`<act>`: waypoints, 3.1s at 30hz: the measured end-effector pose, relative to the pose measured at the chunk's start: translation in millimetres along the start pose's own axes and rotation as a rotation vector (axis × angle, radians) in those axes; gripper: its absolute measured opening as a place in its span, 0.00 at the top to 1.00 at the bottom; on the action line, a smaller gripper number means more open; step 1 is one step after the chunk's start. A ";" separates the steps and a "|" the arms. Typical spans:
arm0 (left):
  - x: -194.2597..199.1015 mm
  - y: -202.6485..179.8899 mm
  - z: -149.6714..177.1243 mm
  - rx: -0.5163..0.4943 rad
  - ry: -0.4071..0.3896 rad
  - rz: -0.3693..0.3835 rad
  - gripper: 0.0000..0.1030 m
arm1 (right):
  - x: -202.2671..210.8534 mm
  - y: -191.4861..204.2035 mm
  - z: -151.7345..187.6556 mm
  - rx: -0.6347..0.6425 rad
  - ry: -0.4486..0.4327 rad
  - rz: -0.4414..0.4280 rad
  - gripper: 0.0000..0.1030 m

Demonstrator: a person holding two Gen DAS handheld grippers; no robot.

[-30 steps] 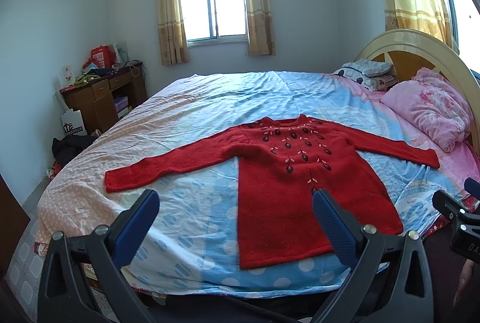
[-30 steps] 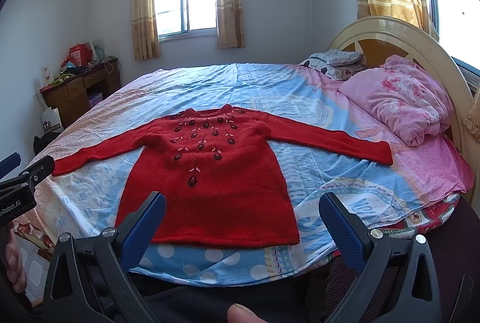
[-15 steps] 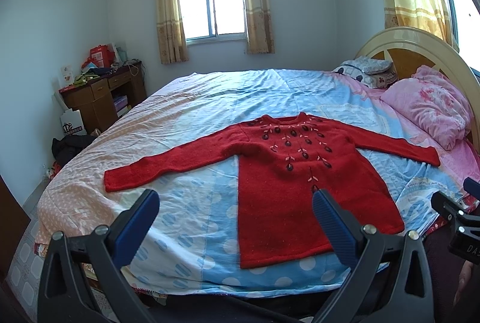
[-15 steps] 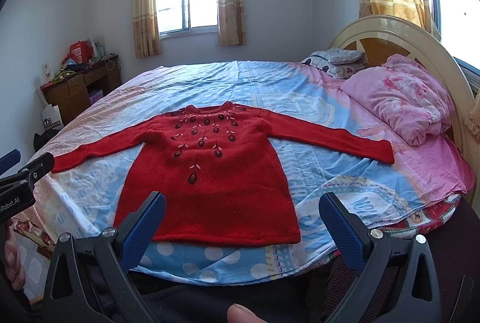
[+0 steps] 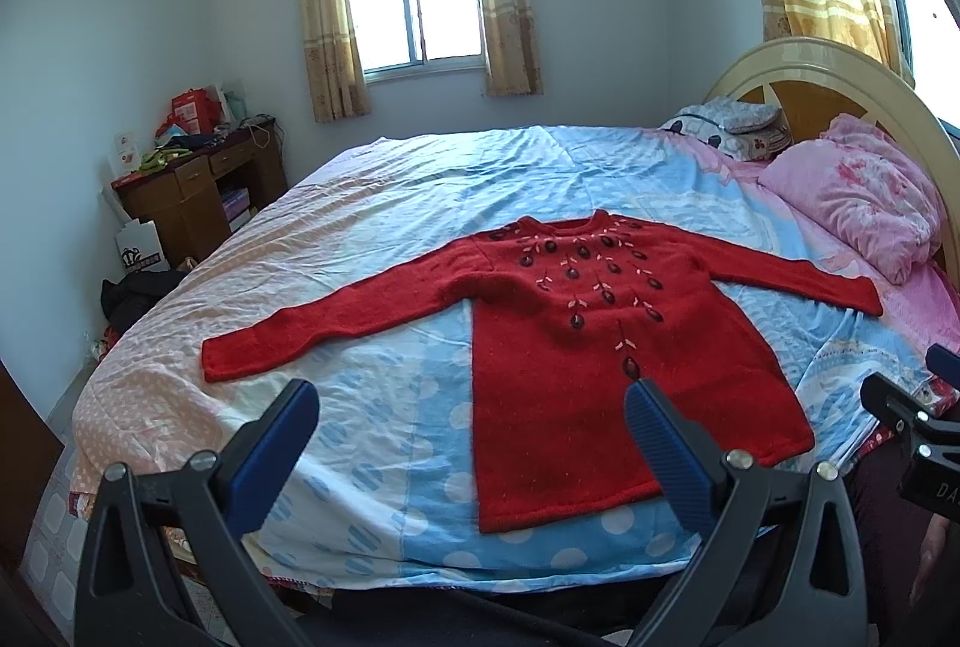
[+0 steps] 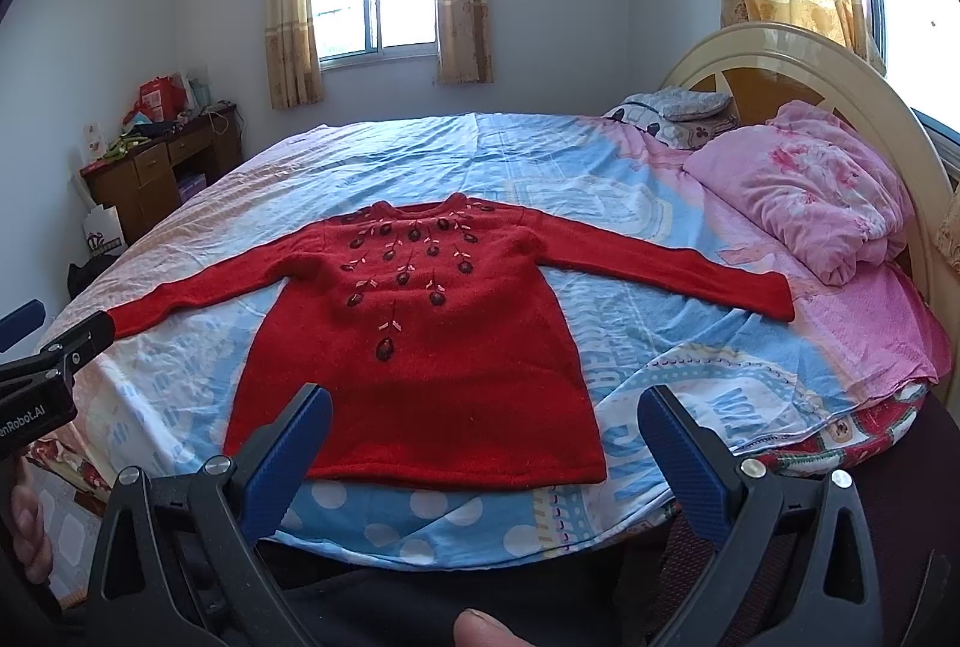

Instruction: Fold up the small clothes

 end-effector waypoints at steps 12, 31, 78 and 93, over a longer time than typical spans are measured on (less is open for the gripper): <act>-39.2 -11.1 -13.5 -0.096 0.016 -0.041 0.00 | -41.5 -12.6 -1.0 -0.034 0.047 -0.066 0.01; -177.0 -27.6 -61.4 -0.141 0.128 -0.136 0.00 | -153.5 -153.0 -31.0 -0.299 0.186 0.099 0.08; -278.0 22.7 -120.8 -0.012 0.151 -0.252 0.00 | -227.7 -338.7 -194.1 -0.541 0.139 0.119 0.93; -271.1 73.8 -114.0 0.110 0.157 -0.229 0.00 | -178.8 -143.8 -319.1 -0.166 -0.041 0.001 0.94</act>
Point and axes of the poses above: each gripper's, at about its wrist camera, not at the fingertips, and x roughly against the way its jaws point, y to its left, z to its underside, the point moved 1 cm from there along -x, roughly the way its jaws point, and after that the axes turned 12 degrees about y, right-handed, at the moved point
